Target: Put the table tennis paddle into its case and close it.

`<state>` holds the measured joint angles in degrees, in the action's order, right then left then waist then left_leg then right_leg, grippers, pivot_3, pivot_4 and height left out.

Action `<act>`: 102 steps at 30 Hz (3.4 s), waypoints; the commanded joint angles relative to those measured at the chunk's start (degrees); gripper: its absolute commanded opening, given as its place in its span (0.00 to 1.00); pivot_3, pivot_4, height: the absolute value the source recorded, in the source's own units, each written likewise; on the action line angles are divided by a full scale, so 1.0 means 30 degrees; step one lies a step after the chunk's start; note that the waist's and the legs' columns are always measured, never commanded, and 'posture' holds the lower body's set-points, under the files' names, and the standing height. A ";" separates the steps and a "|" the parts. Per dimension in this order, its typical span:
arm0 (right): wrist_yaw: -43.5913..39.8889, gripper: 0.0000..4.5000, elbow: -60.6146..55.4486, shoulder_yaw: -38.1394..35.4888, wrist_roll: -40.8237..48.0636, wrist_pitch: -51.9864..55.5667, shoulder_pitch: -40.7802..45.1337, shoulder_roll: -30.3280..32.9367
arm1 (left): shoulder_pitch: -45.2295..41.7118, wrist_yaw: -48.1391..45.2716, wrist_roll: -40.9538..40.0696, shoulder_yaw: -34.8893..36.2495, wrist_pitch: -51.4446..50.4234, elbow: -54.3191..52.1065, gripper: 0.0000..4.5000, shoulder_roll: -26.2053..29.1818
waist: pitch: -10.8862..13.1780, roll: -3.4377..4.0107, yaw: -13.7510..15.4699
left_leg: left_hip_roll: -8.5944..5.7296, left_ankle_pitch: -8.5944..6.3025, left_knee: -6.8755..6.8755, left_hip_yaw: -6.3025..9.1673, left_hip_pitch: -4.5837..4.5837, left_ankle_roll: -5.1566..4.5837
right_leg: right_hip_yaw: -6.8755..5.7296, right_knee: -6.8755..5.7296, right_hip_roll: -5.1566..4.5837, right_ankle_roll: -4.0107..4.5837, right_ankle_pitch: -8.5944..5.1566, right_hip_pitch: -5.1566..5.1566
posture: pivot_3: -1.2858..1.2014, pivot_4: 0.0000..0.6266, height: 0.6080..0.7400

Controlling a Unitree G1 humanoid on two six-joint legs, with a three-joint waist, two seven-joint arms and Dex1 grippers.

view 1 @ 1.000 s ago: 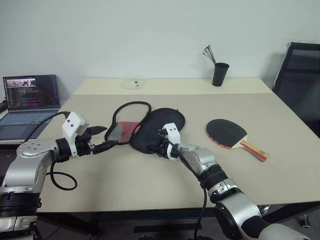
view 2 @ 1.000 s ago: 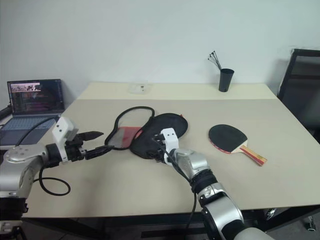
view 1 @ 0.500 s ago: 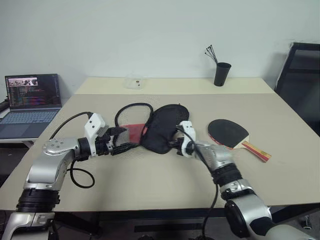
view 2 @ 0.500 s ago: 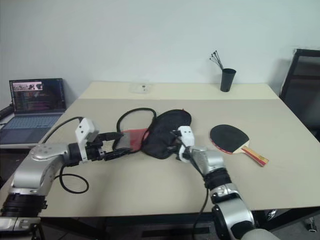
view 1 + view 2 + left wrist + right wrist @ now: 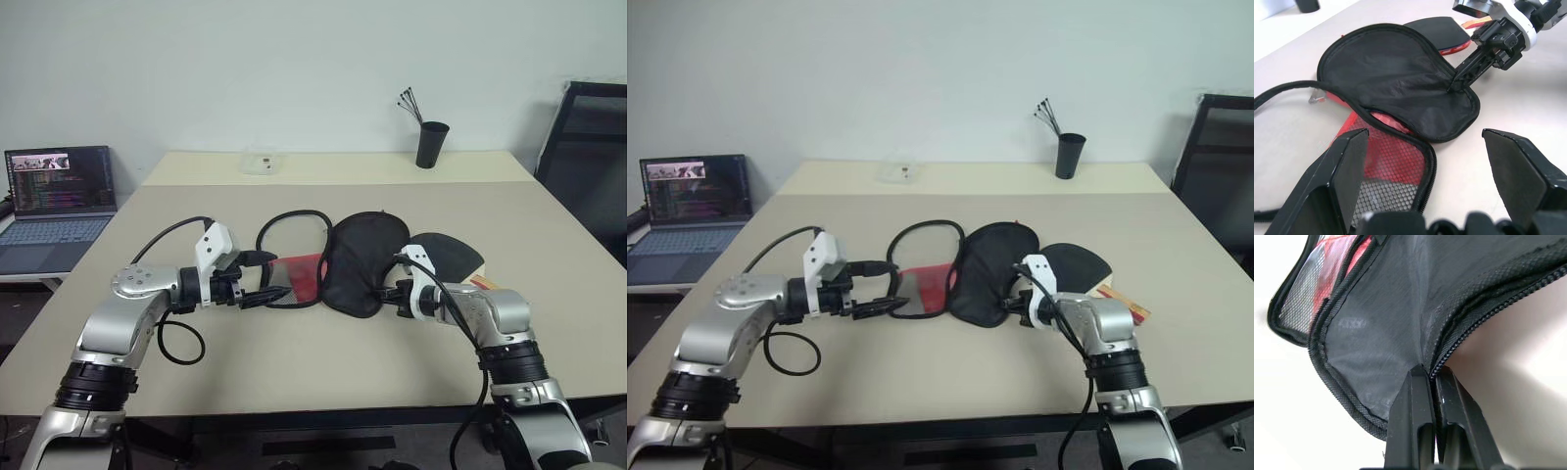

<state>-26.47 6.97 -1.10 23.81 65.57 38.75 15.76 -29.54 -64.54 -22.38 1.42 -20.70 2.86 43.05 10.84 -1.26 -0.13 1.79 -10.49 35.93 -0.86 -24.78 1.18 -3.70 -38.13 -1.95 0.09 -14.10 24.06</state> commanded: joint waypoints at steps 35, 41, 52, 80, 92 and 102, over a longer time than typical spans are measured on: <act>-0.5247 0.01 0.4308 0.4467 -0.3091 -0.7590 0.3851 -0.0298 | -0.0087 0.0133 0.0077 -0.0137 -0.0005 -0.0989 0.91 -0.0132 | 0.0001 -0.0001 -0.0027 | 0.0006 0.0000 0.0005 0.0002 0.0001 0.0000 | -0.0002 -0.0006 0.0049 -0.0001 0.0001 0.0006 | 0.52 0.24 1.00; -0.5220 0.01 0.4711 0.4310 -0.3375 -0.7852 0.3978 -0.0615 | -0.0117 0.0177 0.0109 -0.0160 -0.0048 -0.1032 0.91 -0.0128 | 0.0001 -0.0001 -0.0016 | 0.0007 0.0000 0.0009 0.0003 0.0001 0.0001 | -0.0001 -0.0010 0.0047 0.0000 0.0002 0.0004 | 0.52 0.24 1.00; -0.5718 0.01 0.4200 0.2989 -0.3012 -0.6577 0.3339 0.1364 | -0.0235 0.0206 0.0146 -0.0247 -0.0011 -0.0970 0.91 -0.0272 | 0.0001 -0.0001 -0.0006 | 0.0003 0.0000 0.0011 0.0002 0.0000 0.0001 | 0.0001 -0.0010 0.0045 0.0001 0.0003 0.0004 | 0.52 0.24 1.00; -0.5221 0.01 0.4100 0.2397 -0.3323 -0.6537 0.2209 0.2350 | -0.0211 0.0121 0.0270 -0.0120 0.0010 -0.0978 0.91 -0.0105 | 0.0001 -0.0002 -0.0022 | 0.0002 0.0000 0.0015 -0.0004 0.0003 0.0001 | 0.0002 -0.0014 0.0051 0.0000 0.0003 0.0004 | 0.52 0.24 1.00; -0.5795 0.81 0.4186 0.2422 -0.3898 -0.7197 0.2496 0.3109 | -0.0229 0.0072 0.0308 -0.0144 0.0041 -0.0930 0.91 -0.0054 | 0.0001 -0.0002 -0.0004 | 0.0002 0.0000 0.0015 -0.0003 0.0003 0.0001 | 0.0005 -0.0016 0.0052 0.0000 0.0003 0.0004 | 0.52 0.24 1.00; -0.7955 0.99 0.0760 0.0094 -0.1671 -0.5717 0.0971 0.6676 | -0.0102 0.0007 0.0197 -0.0159 0.0051 -0.1014 0.91 -0.0143 | 0.0003 -0.0003 0.0026 | -0.0001 0.0000 0.0016 -0.0008 0.0002 0.0001 | 0.0004 -0.0007 0.0050 0.0000 0.0003 0.0002 | 0.52 0.24 1.00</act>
<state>-49.11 12.30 1.97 16.96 47.93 41.87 34.31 -29.57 -64.39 -21.34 0.21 -20.98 1.93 42.32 10.84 -1.27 -0.06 1.79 -10.49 35.98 -0.89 -24.77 1.18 -3.70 -38.15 -1.80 0.09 -14.09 24.06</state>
